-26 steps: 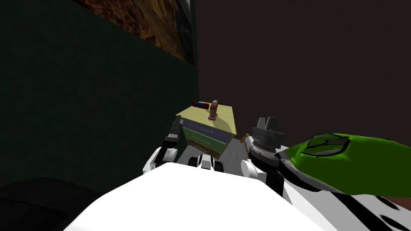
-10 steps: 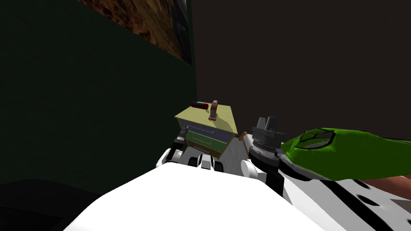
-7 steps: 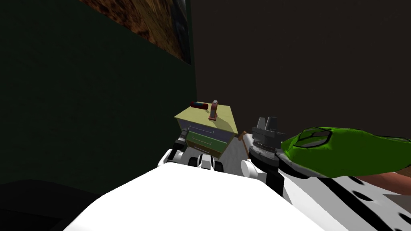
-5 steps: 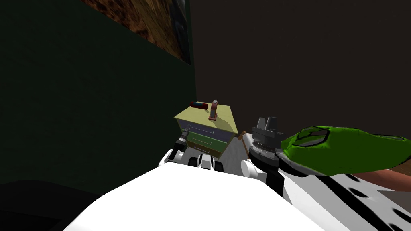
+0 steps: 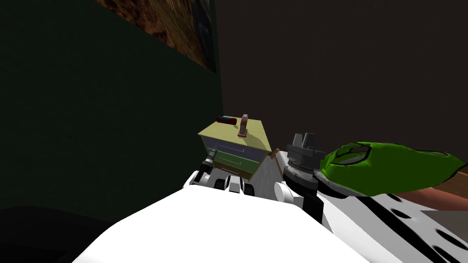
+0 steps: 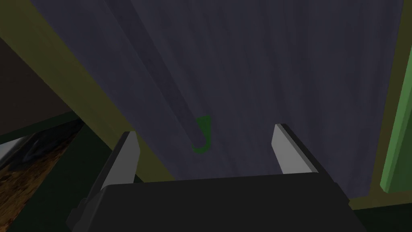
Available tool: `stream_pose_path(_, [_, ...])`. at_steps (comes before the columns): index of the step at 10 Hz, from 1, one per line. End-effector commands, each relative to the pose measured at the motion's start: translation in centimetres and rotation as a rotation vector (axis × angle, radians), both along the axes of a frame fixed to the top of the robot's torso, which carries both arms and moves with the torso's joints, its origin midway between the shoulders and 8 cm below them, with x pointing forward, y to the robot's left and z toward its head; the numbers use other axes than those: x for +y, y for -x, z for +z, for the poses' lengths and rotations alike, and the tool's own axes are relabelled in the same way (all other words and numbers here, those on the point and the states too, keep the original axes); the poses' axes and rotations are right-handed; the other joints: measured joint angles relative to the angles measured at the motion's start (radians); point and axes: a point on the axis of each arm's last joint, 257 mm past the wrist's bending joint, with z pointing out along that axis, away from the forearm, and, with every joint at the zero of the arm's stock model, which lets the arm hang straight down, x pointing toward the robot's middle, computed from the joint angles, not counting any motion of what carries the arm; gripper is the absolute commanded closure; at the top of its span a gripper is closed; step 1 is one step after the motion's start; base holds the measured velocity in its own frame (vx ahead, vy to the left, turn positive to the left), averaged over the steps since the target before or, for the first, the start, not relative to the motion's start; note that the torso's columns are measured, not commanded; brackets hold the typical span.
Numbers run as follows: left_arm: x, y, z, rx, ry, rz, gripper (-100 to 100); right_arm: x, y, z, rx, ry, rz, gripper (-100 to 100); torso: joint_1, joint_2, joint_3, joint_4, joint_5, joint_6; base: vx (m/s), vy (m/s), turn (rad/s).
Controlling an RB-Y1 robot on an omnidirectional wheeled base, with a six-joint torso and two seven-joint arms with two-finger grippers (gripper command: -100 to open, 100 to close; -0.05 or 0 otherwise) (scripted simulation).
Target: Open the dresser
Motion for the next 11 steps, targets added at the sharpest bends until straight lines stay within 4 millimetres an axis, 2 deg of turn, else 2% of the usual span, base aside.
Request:
stream_pose_path(1, [0.0, -0.3, 0.4, -0.003, 0.000, 0.001, -100, 0.0, 0.0, 0.0, 0.000, 0.000, 0.000, 0, 0.000, -0.003, -0.002, -0.001, 0.000, 0.000, 0.038, 0.000, -0.007])
stream_pose_path(2, [0.1, -0.3, 0.5, -0.001, 0.001, 0.002, 100, 0.0, 0.0, 0.0, 0.000, 0.000, 0.000, 0, 0.000, -0.001, -0.001, -0.001, 0.000, 0.000, 0.005, 0.000, 0.002])
stream_pose_path(7, [-0.1, 0.6, 1.1, -0.006, 0.001, -0.009, 100, 0.0, 0.0, 0.0, 0.000, 0.000, 0.000, 0, 0.004, 0.001, 0.000, 0.000, 0.000, -0.003, -0.149, 0.016, 0.016])
stream_pose_path(11, [-0.4, 1.3, 0.9, 0.000, 0.002, -0.017, 100, 0.0, 0.0, 0.0, 0.000, 0.000, 0.000, 0, 0.002, 0.002, 0.001, 0.000, 0.001, -0.001, -0.144, 0.025, 0.018])
